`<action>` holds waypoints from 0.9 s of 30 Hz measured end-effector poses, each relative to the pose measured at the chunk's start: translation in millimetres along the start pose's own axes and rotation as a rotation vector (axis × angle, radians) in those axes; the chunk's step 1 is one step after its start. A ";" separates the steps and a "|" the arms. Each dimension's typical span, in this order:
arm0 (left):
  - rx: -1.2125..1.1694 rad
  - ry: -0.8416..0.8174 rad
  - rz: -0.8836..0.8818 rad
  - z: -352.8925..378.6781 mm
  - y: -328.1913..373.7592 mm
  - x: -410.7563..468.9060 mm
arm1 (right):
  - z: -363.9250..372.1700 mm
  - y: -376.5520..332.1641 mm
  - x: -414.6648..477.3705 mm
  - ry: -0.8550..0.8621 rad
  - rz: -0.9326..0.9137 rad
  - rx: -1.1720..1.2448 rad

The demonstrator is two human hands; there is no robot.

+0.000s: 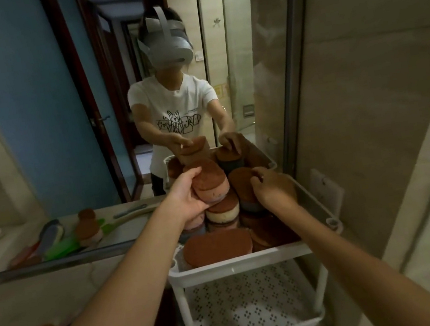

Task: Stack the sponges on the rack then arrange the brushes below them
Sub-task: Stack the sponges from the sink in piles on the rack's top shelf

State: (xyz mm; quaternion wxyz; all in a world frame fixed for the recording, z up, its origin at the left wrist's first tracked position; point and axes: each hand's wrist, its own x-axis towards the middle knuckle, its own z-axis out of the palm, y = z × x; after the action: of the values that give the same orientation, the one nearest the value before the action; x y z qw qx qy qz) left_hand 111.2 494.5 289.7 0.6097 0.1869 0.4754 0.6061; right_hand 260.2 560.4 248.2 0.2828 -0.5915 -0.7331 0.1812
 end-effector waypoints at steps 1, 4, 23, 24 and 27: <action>0.003 0.001 -0.001 0.0 -0.6 1.0 | 0.9 0.7 -0.1 0.010 -0.020 -0.018; 0.007 0.018 0.002 -1.2 -1.7 3.3 | 5.4 2.7 -1.2 0.013 -0.118 -0.022; 0.183 -0.115 0.150 49.2 -6.0 -2.1 | -32.0 -10.7 -38.2 -0.072 -0.371 0.387; 0.181 -0.157 0.136 52.8 -7.8 -3.1 | -32.5 -8.7 -37.8 -0.037 -0.368 0.393; 0.275 -0.238 0.127 61.8 -12.3 -5.6 | -34.7 0.6 -35.4 0.070 -0.311 0.423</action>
State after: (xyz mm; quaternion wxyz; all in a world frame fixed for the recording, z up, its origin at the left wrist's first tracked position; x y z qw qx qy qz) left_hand 169.0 508.5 311.3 0.5909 0.3683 0.4657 0.5462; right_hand 287.4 523.9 267.7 0.4500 -0.4053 -0.7506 0.2642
